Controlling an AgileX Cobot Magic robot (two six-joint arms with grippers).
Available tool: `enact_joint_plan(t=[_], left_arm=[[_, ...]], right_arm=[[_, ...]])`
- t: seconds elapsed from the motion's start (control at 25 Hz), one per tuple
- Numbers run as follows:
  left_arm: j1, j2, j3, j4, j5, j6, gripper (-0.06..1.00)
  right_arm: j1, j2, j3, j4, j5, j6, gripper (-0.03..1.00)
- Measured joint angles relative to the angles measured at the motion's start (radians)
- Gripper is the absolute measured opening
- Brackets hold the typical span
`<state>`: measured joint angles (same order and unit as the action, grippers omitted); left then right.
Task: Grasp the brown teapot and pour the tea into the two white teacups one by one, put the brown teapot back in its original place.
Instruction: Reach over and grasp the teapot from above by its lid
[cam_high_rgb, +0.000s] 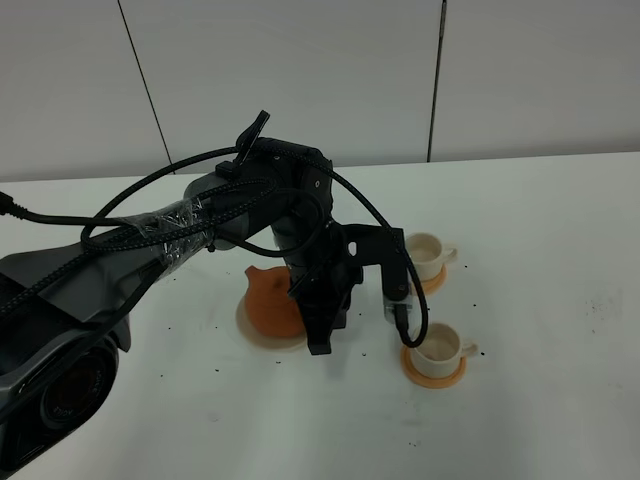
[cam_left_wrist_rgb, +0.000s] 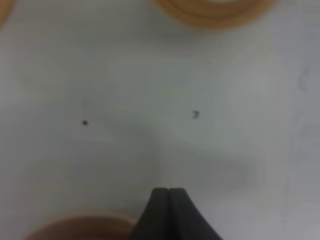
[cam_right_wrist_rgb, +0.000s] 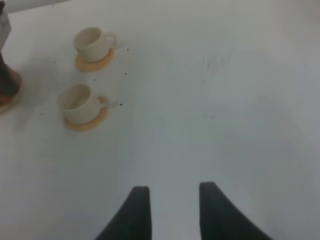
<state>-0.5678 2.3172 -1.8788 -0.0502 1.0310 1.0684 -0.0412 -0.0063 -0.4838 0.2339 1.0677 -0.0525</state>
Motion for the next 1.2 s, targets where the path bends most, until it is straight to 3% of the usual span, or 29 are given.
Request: enact_joint_plan(t=[0.52,0.88,1.0,1.2], left_arm=[[0.0,0.0,0.0,0.011,0.124,-0.023,0.03],[0.0,0.0,-0.015,0.016,0.132,-0.076,0.03],[0.0,0.001,-0.067,-0.024,0.125,-0.114,0.03],[0.0,0.001,-0.194,-0.162,0.146,-0.197,0.03]], right_arm=[[0.0,0.0,0.0,0.0,0.0,-0.001,0.24],[0.0,0.0,0.0,0.0,0.0,-0.001,0.24],[0.0,0.0,0.0,0.0,0.0,0.0,0.24],[0.0,0.0,0.0,0.0,0.0,0.0,0.24]])
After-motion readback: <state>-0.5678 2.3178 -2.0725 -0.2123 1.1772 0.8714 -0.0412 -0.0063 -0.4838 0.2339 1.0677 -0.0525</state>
